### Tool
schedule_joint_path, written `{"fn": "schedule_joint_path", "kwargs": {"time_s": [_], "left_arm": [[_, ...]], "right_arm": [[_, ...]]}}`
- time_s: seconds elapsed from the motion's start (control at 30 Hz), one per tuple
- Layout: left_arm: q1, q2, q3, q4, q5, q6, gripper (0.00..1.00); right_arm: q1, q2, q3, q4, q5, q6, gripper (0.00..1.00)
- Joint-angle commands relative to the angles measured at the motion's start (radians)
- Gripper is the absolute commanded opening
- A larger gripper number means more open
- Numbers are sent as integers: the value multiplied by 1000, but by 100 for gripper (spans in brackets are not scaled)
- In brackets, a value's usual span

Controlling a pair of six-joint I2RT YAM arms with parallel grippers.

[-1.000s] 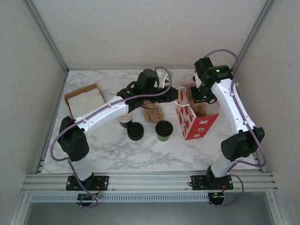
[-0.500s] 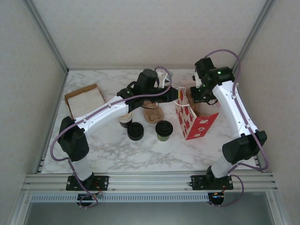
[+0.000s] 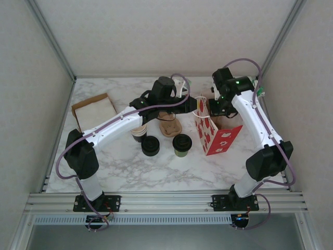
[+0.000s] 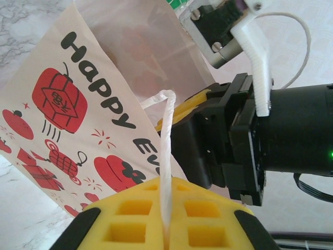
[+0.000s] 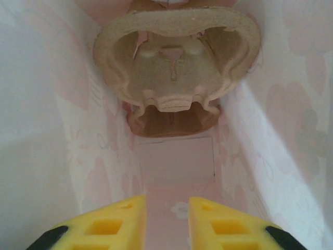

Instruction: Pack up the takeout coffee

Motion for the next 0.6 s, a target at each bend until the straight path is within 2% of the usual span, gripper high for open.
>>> {"fn": "schedule_joint_path", "kwargs": {"time_s": [0.0, 0.57], "left_arm": [[11, -22, 6, -13, -8, 22, 0], [14, -1, 25, -21, -4, 24, 0]], "right_arm": [[7, 26, -31, 28, 27, 11, 28], [7, 28, -182, 190, 6, -12, 30]]}}
